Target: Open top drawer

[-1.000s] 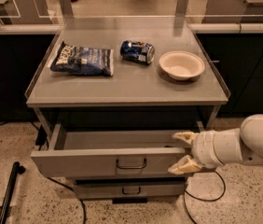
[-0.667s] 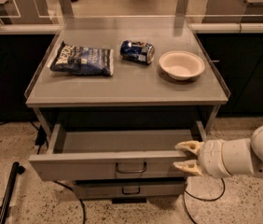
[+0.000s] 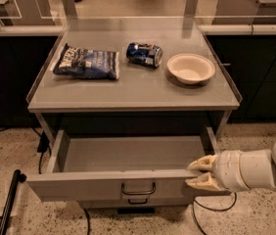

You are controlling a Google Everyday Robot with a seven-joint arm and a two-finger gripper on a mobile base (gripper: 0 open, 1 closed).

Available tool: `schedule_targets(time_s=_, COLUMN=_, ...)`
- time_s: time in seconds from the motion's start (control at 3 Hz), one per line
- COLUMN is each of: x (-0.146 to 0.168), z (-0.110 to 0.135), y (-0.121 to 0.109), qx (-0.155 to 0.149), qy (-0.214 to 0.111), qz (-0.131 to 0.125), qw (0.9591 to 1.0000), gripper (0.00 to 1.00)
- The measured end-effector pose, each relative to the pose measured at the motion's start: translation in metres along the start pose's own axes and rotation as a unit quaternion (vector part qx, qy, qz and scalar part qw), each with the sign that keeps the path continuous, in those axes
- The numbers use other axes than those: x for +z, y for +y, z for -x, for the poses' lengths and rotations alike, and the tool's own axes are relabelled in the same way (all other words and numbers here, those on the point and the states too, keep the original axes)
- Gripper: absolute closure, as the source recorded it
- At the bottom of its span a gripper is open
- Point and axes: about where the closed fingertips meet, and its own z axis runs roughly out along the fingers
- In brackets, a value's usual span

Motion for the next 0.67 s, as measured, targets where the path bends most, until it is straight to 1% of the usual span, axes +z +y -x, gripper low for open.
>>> schedule_targets(time_s=0.33, x=-0.0064, z=-0.0025, y=0.0206, qx=-0.001, qy=0.001, qz=0.003, qw=1.0, gripper=0.74)
schedule_targets(time_s=0.67, x=-0.0079, z=-0.0012, y=0.0213, qx=-0.001, qy=0.001, qz=0.003, qw=1.0, gripper=0.51)
